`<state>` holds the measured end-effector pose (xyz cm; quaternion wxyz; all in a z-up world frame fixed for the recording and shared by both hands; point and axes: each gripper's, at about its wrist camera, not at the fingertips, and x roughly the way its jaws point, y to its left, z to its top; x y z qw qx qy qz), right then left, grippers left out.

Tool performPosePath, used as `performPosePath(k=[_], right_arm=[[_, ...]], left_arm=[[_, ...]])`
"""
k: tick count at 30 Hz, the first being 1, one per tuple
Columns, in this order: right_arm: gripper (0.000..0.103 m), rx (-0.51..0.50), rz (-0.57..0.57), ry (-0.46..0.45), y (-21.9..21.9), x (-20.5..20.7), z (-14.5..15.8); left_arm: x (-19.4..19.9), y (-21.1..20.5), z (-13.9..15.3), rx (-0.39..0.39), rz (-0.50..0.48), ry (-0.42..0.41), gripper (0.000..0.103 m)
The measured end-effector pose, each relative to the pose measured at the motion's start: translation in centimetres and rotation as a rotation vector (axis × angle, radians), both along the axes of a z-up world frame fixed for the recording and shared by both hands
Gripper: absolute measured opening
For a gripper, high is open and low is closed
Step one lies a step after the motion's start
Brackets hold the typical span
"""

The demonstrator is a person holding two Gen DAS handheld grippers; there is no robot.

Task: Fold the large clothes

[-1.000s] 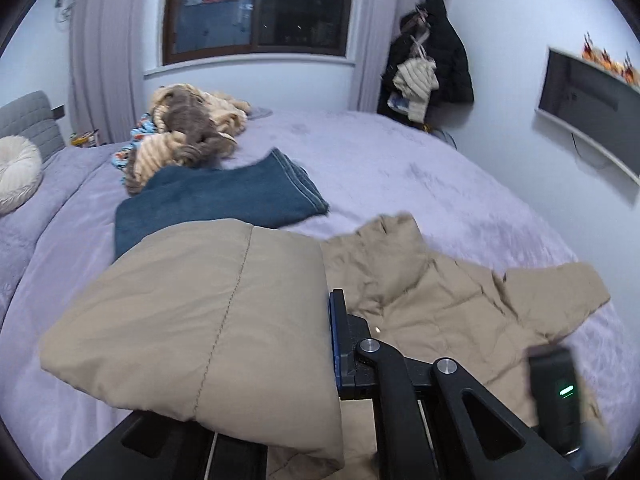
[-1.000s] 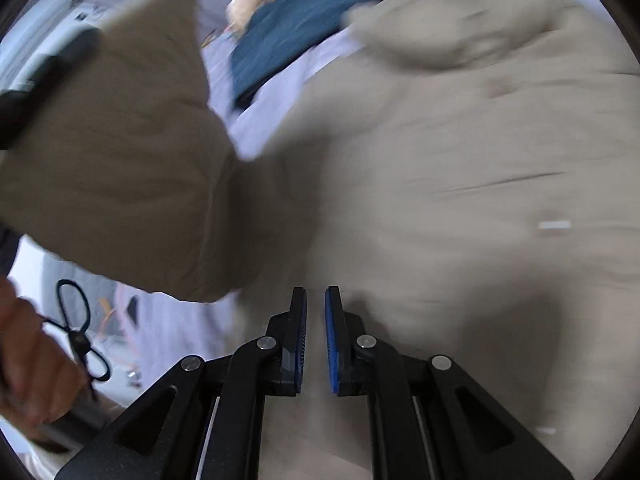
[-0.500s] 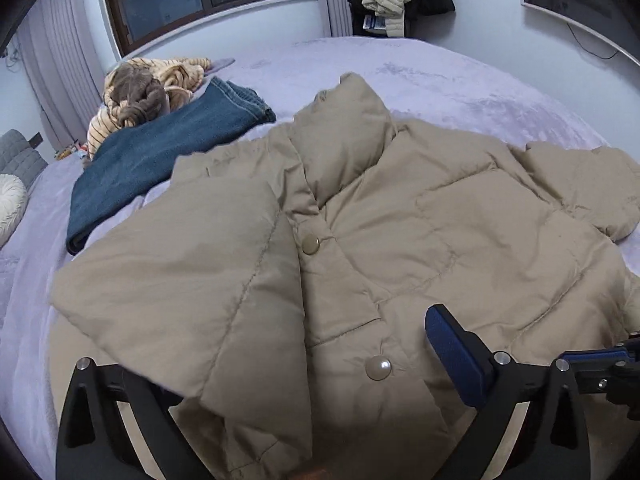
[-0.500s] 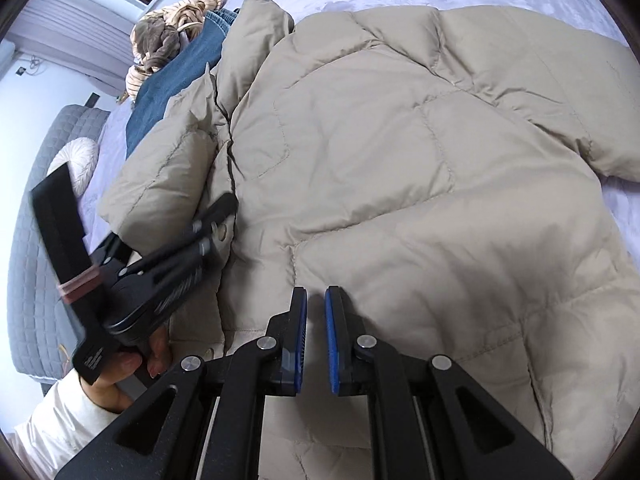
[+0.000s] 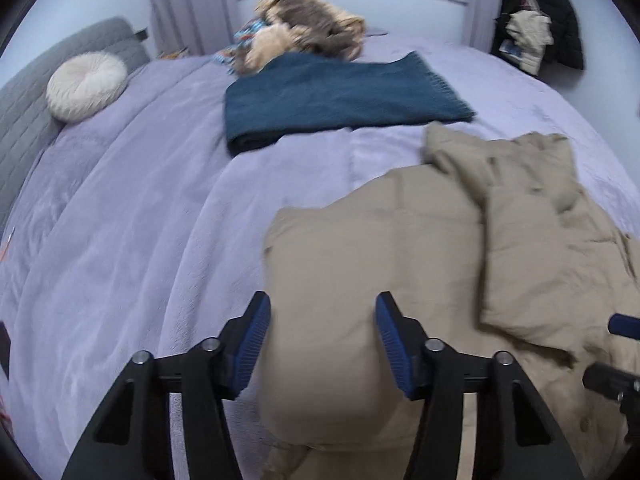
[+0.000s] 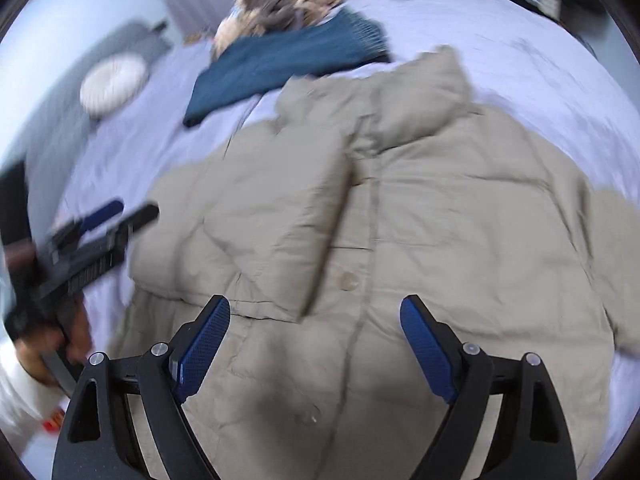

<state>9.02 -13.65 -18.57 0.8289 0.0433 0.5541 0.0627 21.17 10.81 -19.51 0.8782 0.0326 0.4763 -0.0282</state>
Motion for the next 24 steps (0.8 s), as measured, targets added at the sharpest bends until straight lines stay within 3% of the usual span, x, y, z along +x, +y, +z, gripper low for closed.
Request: performPosePath(k=[3,5,7,9,11,13,18,21,24], right_arm=[[0.089,-0.129,0.095,-0.009,3.4,2.2,-1.6],[0.087,-0.240,0.117,-0.030,4.4,3.4,-2.2],[0.080,-0.312,0.081,-0.068,3.6,4.5,-2.2],[0.073,-0.343,-0.026,-0.104,1.2,5.1,-1.4],[0.073,-0.289,-0.152,-0.104,-2.2,5.3,-0.6],[0.070,-0.133,-0.262,-0.074,-6.3,4.8,-0.8],[0.036,0.235,-0.516,0.023,-14.2,2.2,-4.2],[0.033,0.289,-0.534,0.013,-15.6,0.8,-3.8],[0.038,0.333,-0.524,-0.009,-16.9,-1.1,-2.6]], left_arm=[[0.9,1.9,-2.8,-0.026,0.078,0.061,0.051],[0.7,1.6,-3.8,0.011,0.076,0.065,0.051],[0.2,1.1,-4.7,0.049,0.069,0.060,0.052],[0.1,1.2,-5.0,0.042,0.076,0.060,0.052],[0.0,1.4,-4.9,0.030,0.080,0.060,0.052],[0.4,1.4,-5.1,0.037,0.074,0.060,0.052],[0.5,0.9,-5.6,0.074,0.063,0.060,0.052],[0.7,0.4,-4.7,0.115,0.056,0.072,0.052],[0.3,-0.1,-2.8,0.112,0.049,0.068,0.052]])
